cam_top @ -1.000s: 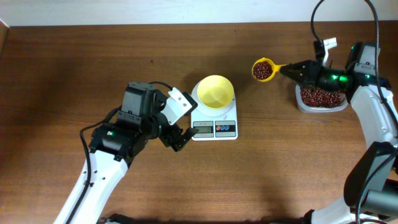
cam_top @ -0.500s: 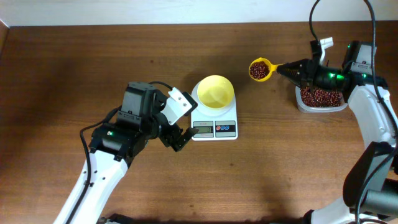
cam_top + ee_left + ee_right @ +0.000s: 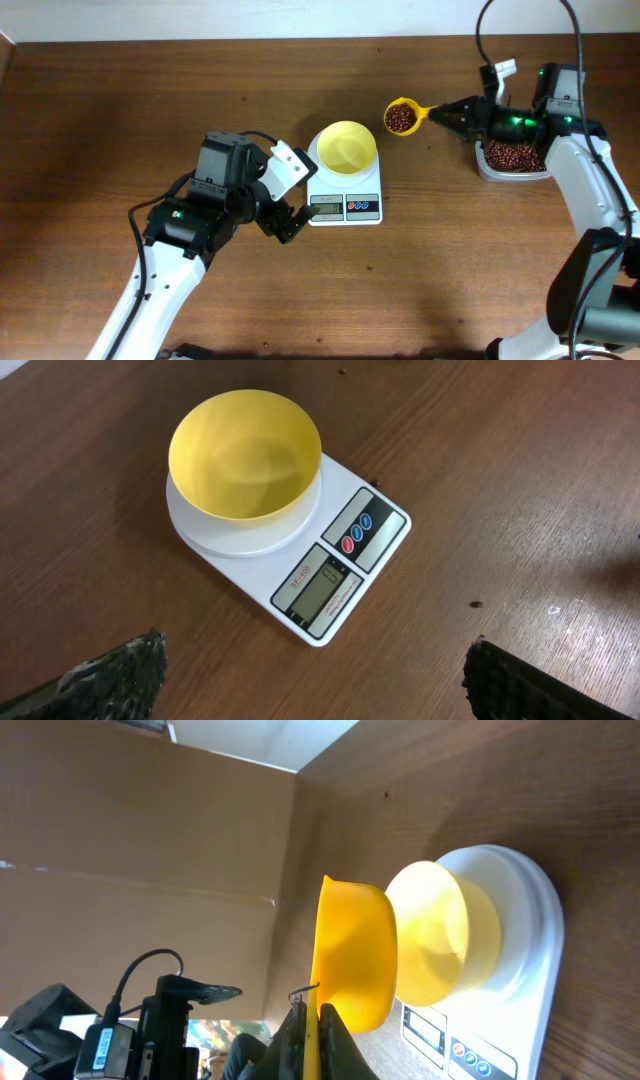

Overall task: Scoop item into bowl and weigh 50g on scale
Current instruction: 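Lift the filled scoop and carry it toward the yellow bowl, then tilt the scoop over the yellow bowl to pour beans in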

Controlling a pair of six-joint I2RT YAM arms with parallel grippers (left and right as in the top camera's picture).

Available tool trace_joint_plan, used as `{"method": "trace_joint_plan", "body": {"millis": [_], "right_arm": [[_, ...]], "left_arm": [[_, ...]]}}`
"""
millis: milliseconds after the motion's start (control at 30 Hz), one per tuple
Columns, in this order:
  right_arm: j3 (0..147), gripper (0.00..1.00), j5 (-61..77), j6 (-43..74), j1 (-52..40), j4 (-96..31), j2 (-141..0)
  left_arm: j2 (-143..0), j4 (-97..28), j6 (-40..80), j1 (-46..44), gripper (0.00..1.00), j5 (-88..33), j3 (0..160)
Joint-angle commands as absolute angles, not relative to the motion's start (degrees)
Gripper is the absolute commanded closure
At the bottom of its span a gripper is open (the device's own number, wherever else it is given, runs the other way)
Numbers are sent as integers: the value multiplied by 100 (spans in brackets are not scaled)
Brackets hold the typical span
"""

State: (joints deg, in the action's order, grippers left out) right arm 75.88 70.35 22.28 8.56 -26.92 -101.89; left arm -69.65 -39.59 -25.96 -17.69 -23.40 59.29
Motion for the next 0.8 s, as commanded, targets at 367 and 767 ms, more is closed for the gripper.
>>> {"method": "trace_joint_plan", "body": {"millis": [367,767], "right_arm": [[7684,96,6847,2477,362,-2464,-10022],[7684,96,6219,2602,-143,-2429,-10025]], "left_arm": [[-6908,-3951,-2668,-1745,1,-2423,5894],[-6908,-3948,-2668,-1745,1,-2423,5894]]}}
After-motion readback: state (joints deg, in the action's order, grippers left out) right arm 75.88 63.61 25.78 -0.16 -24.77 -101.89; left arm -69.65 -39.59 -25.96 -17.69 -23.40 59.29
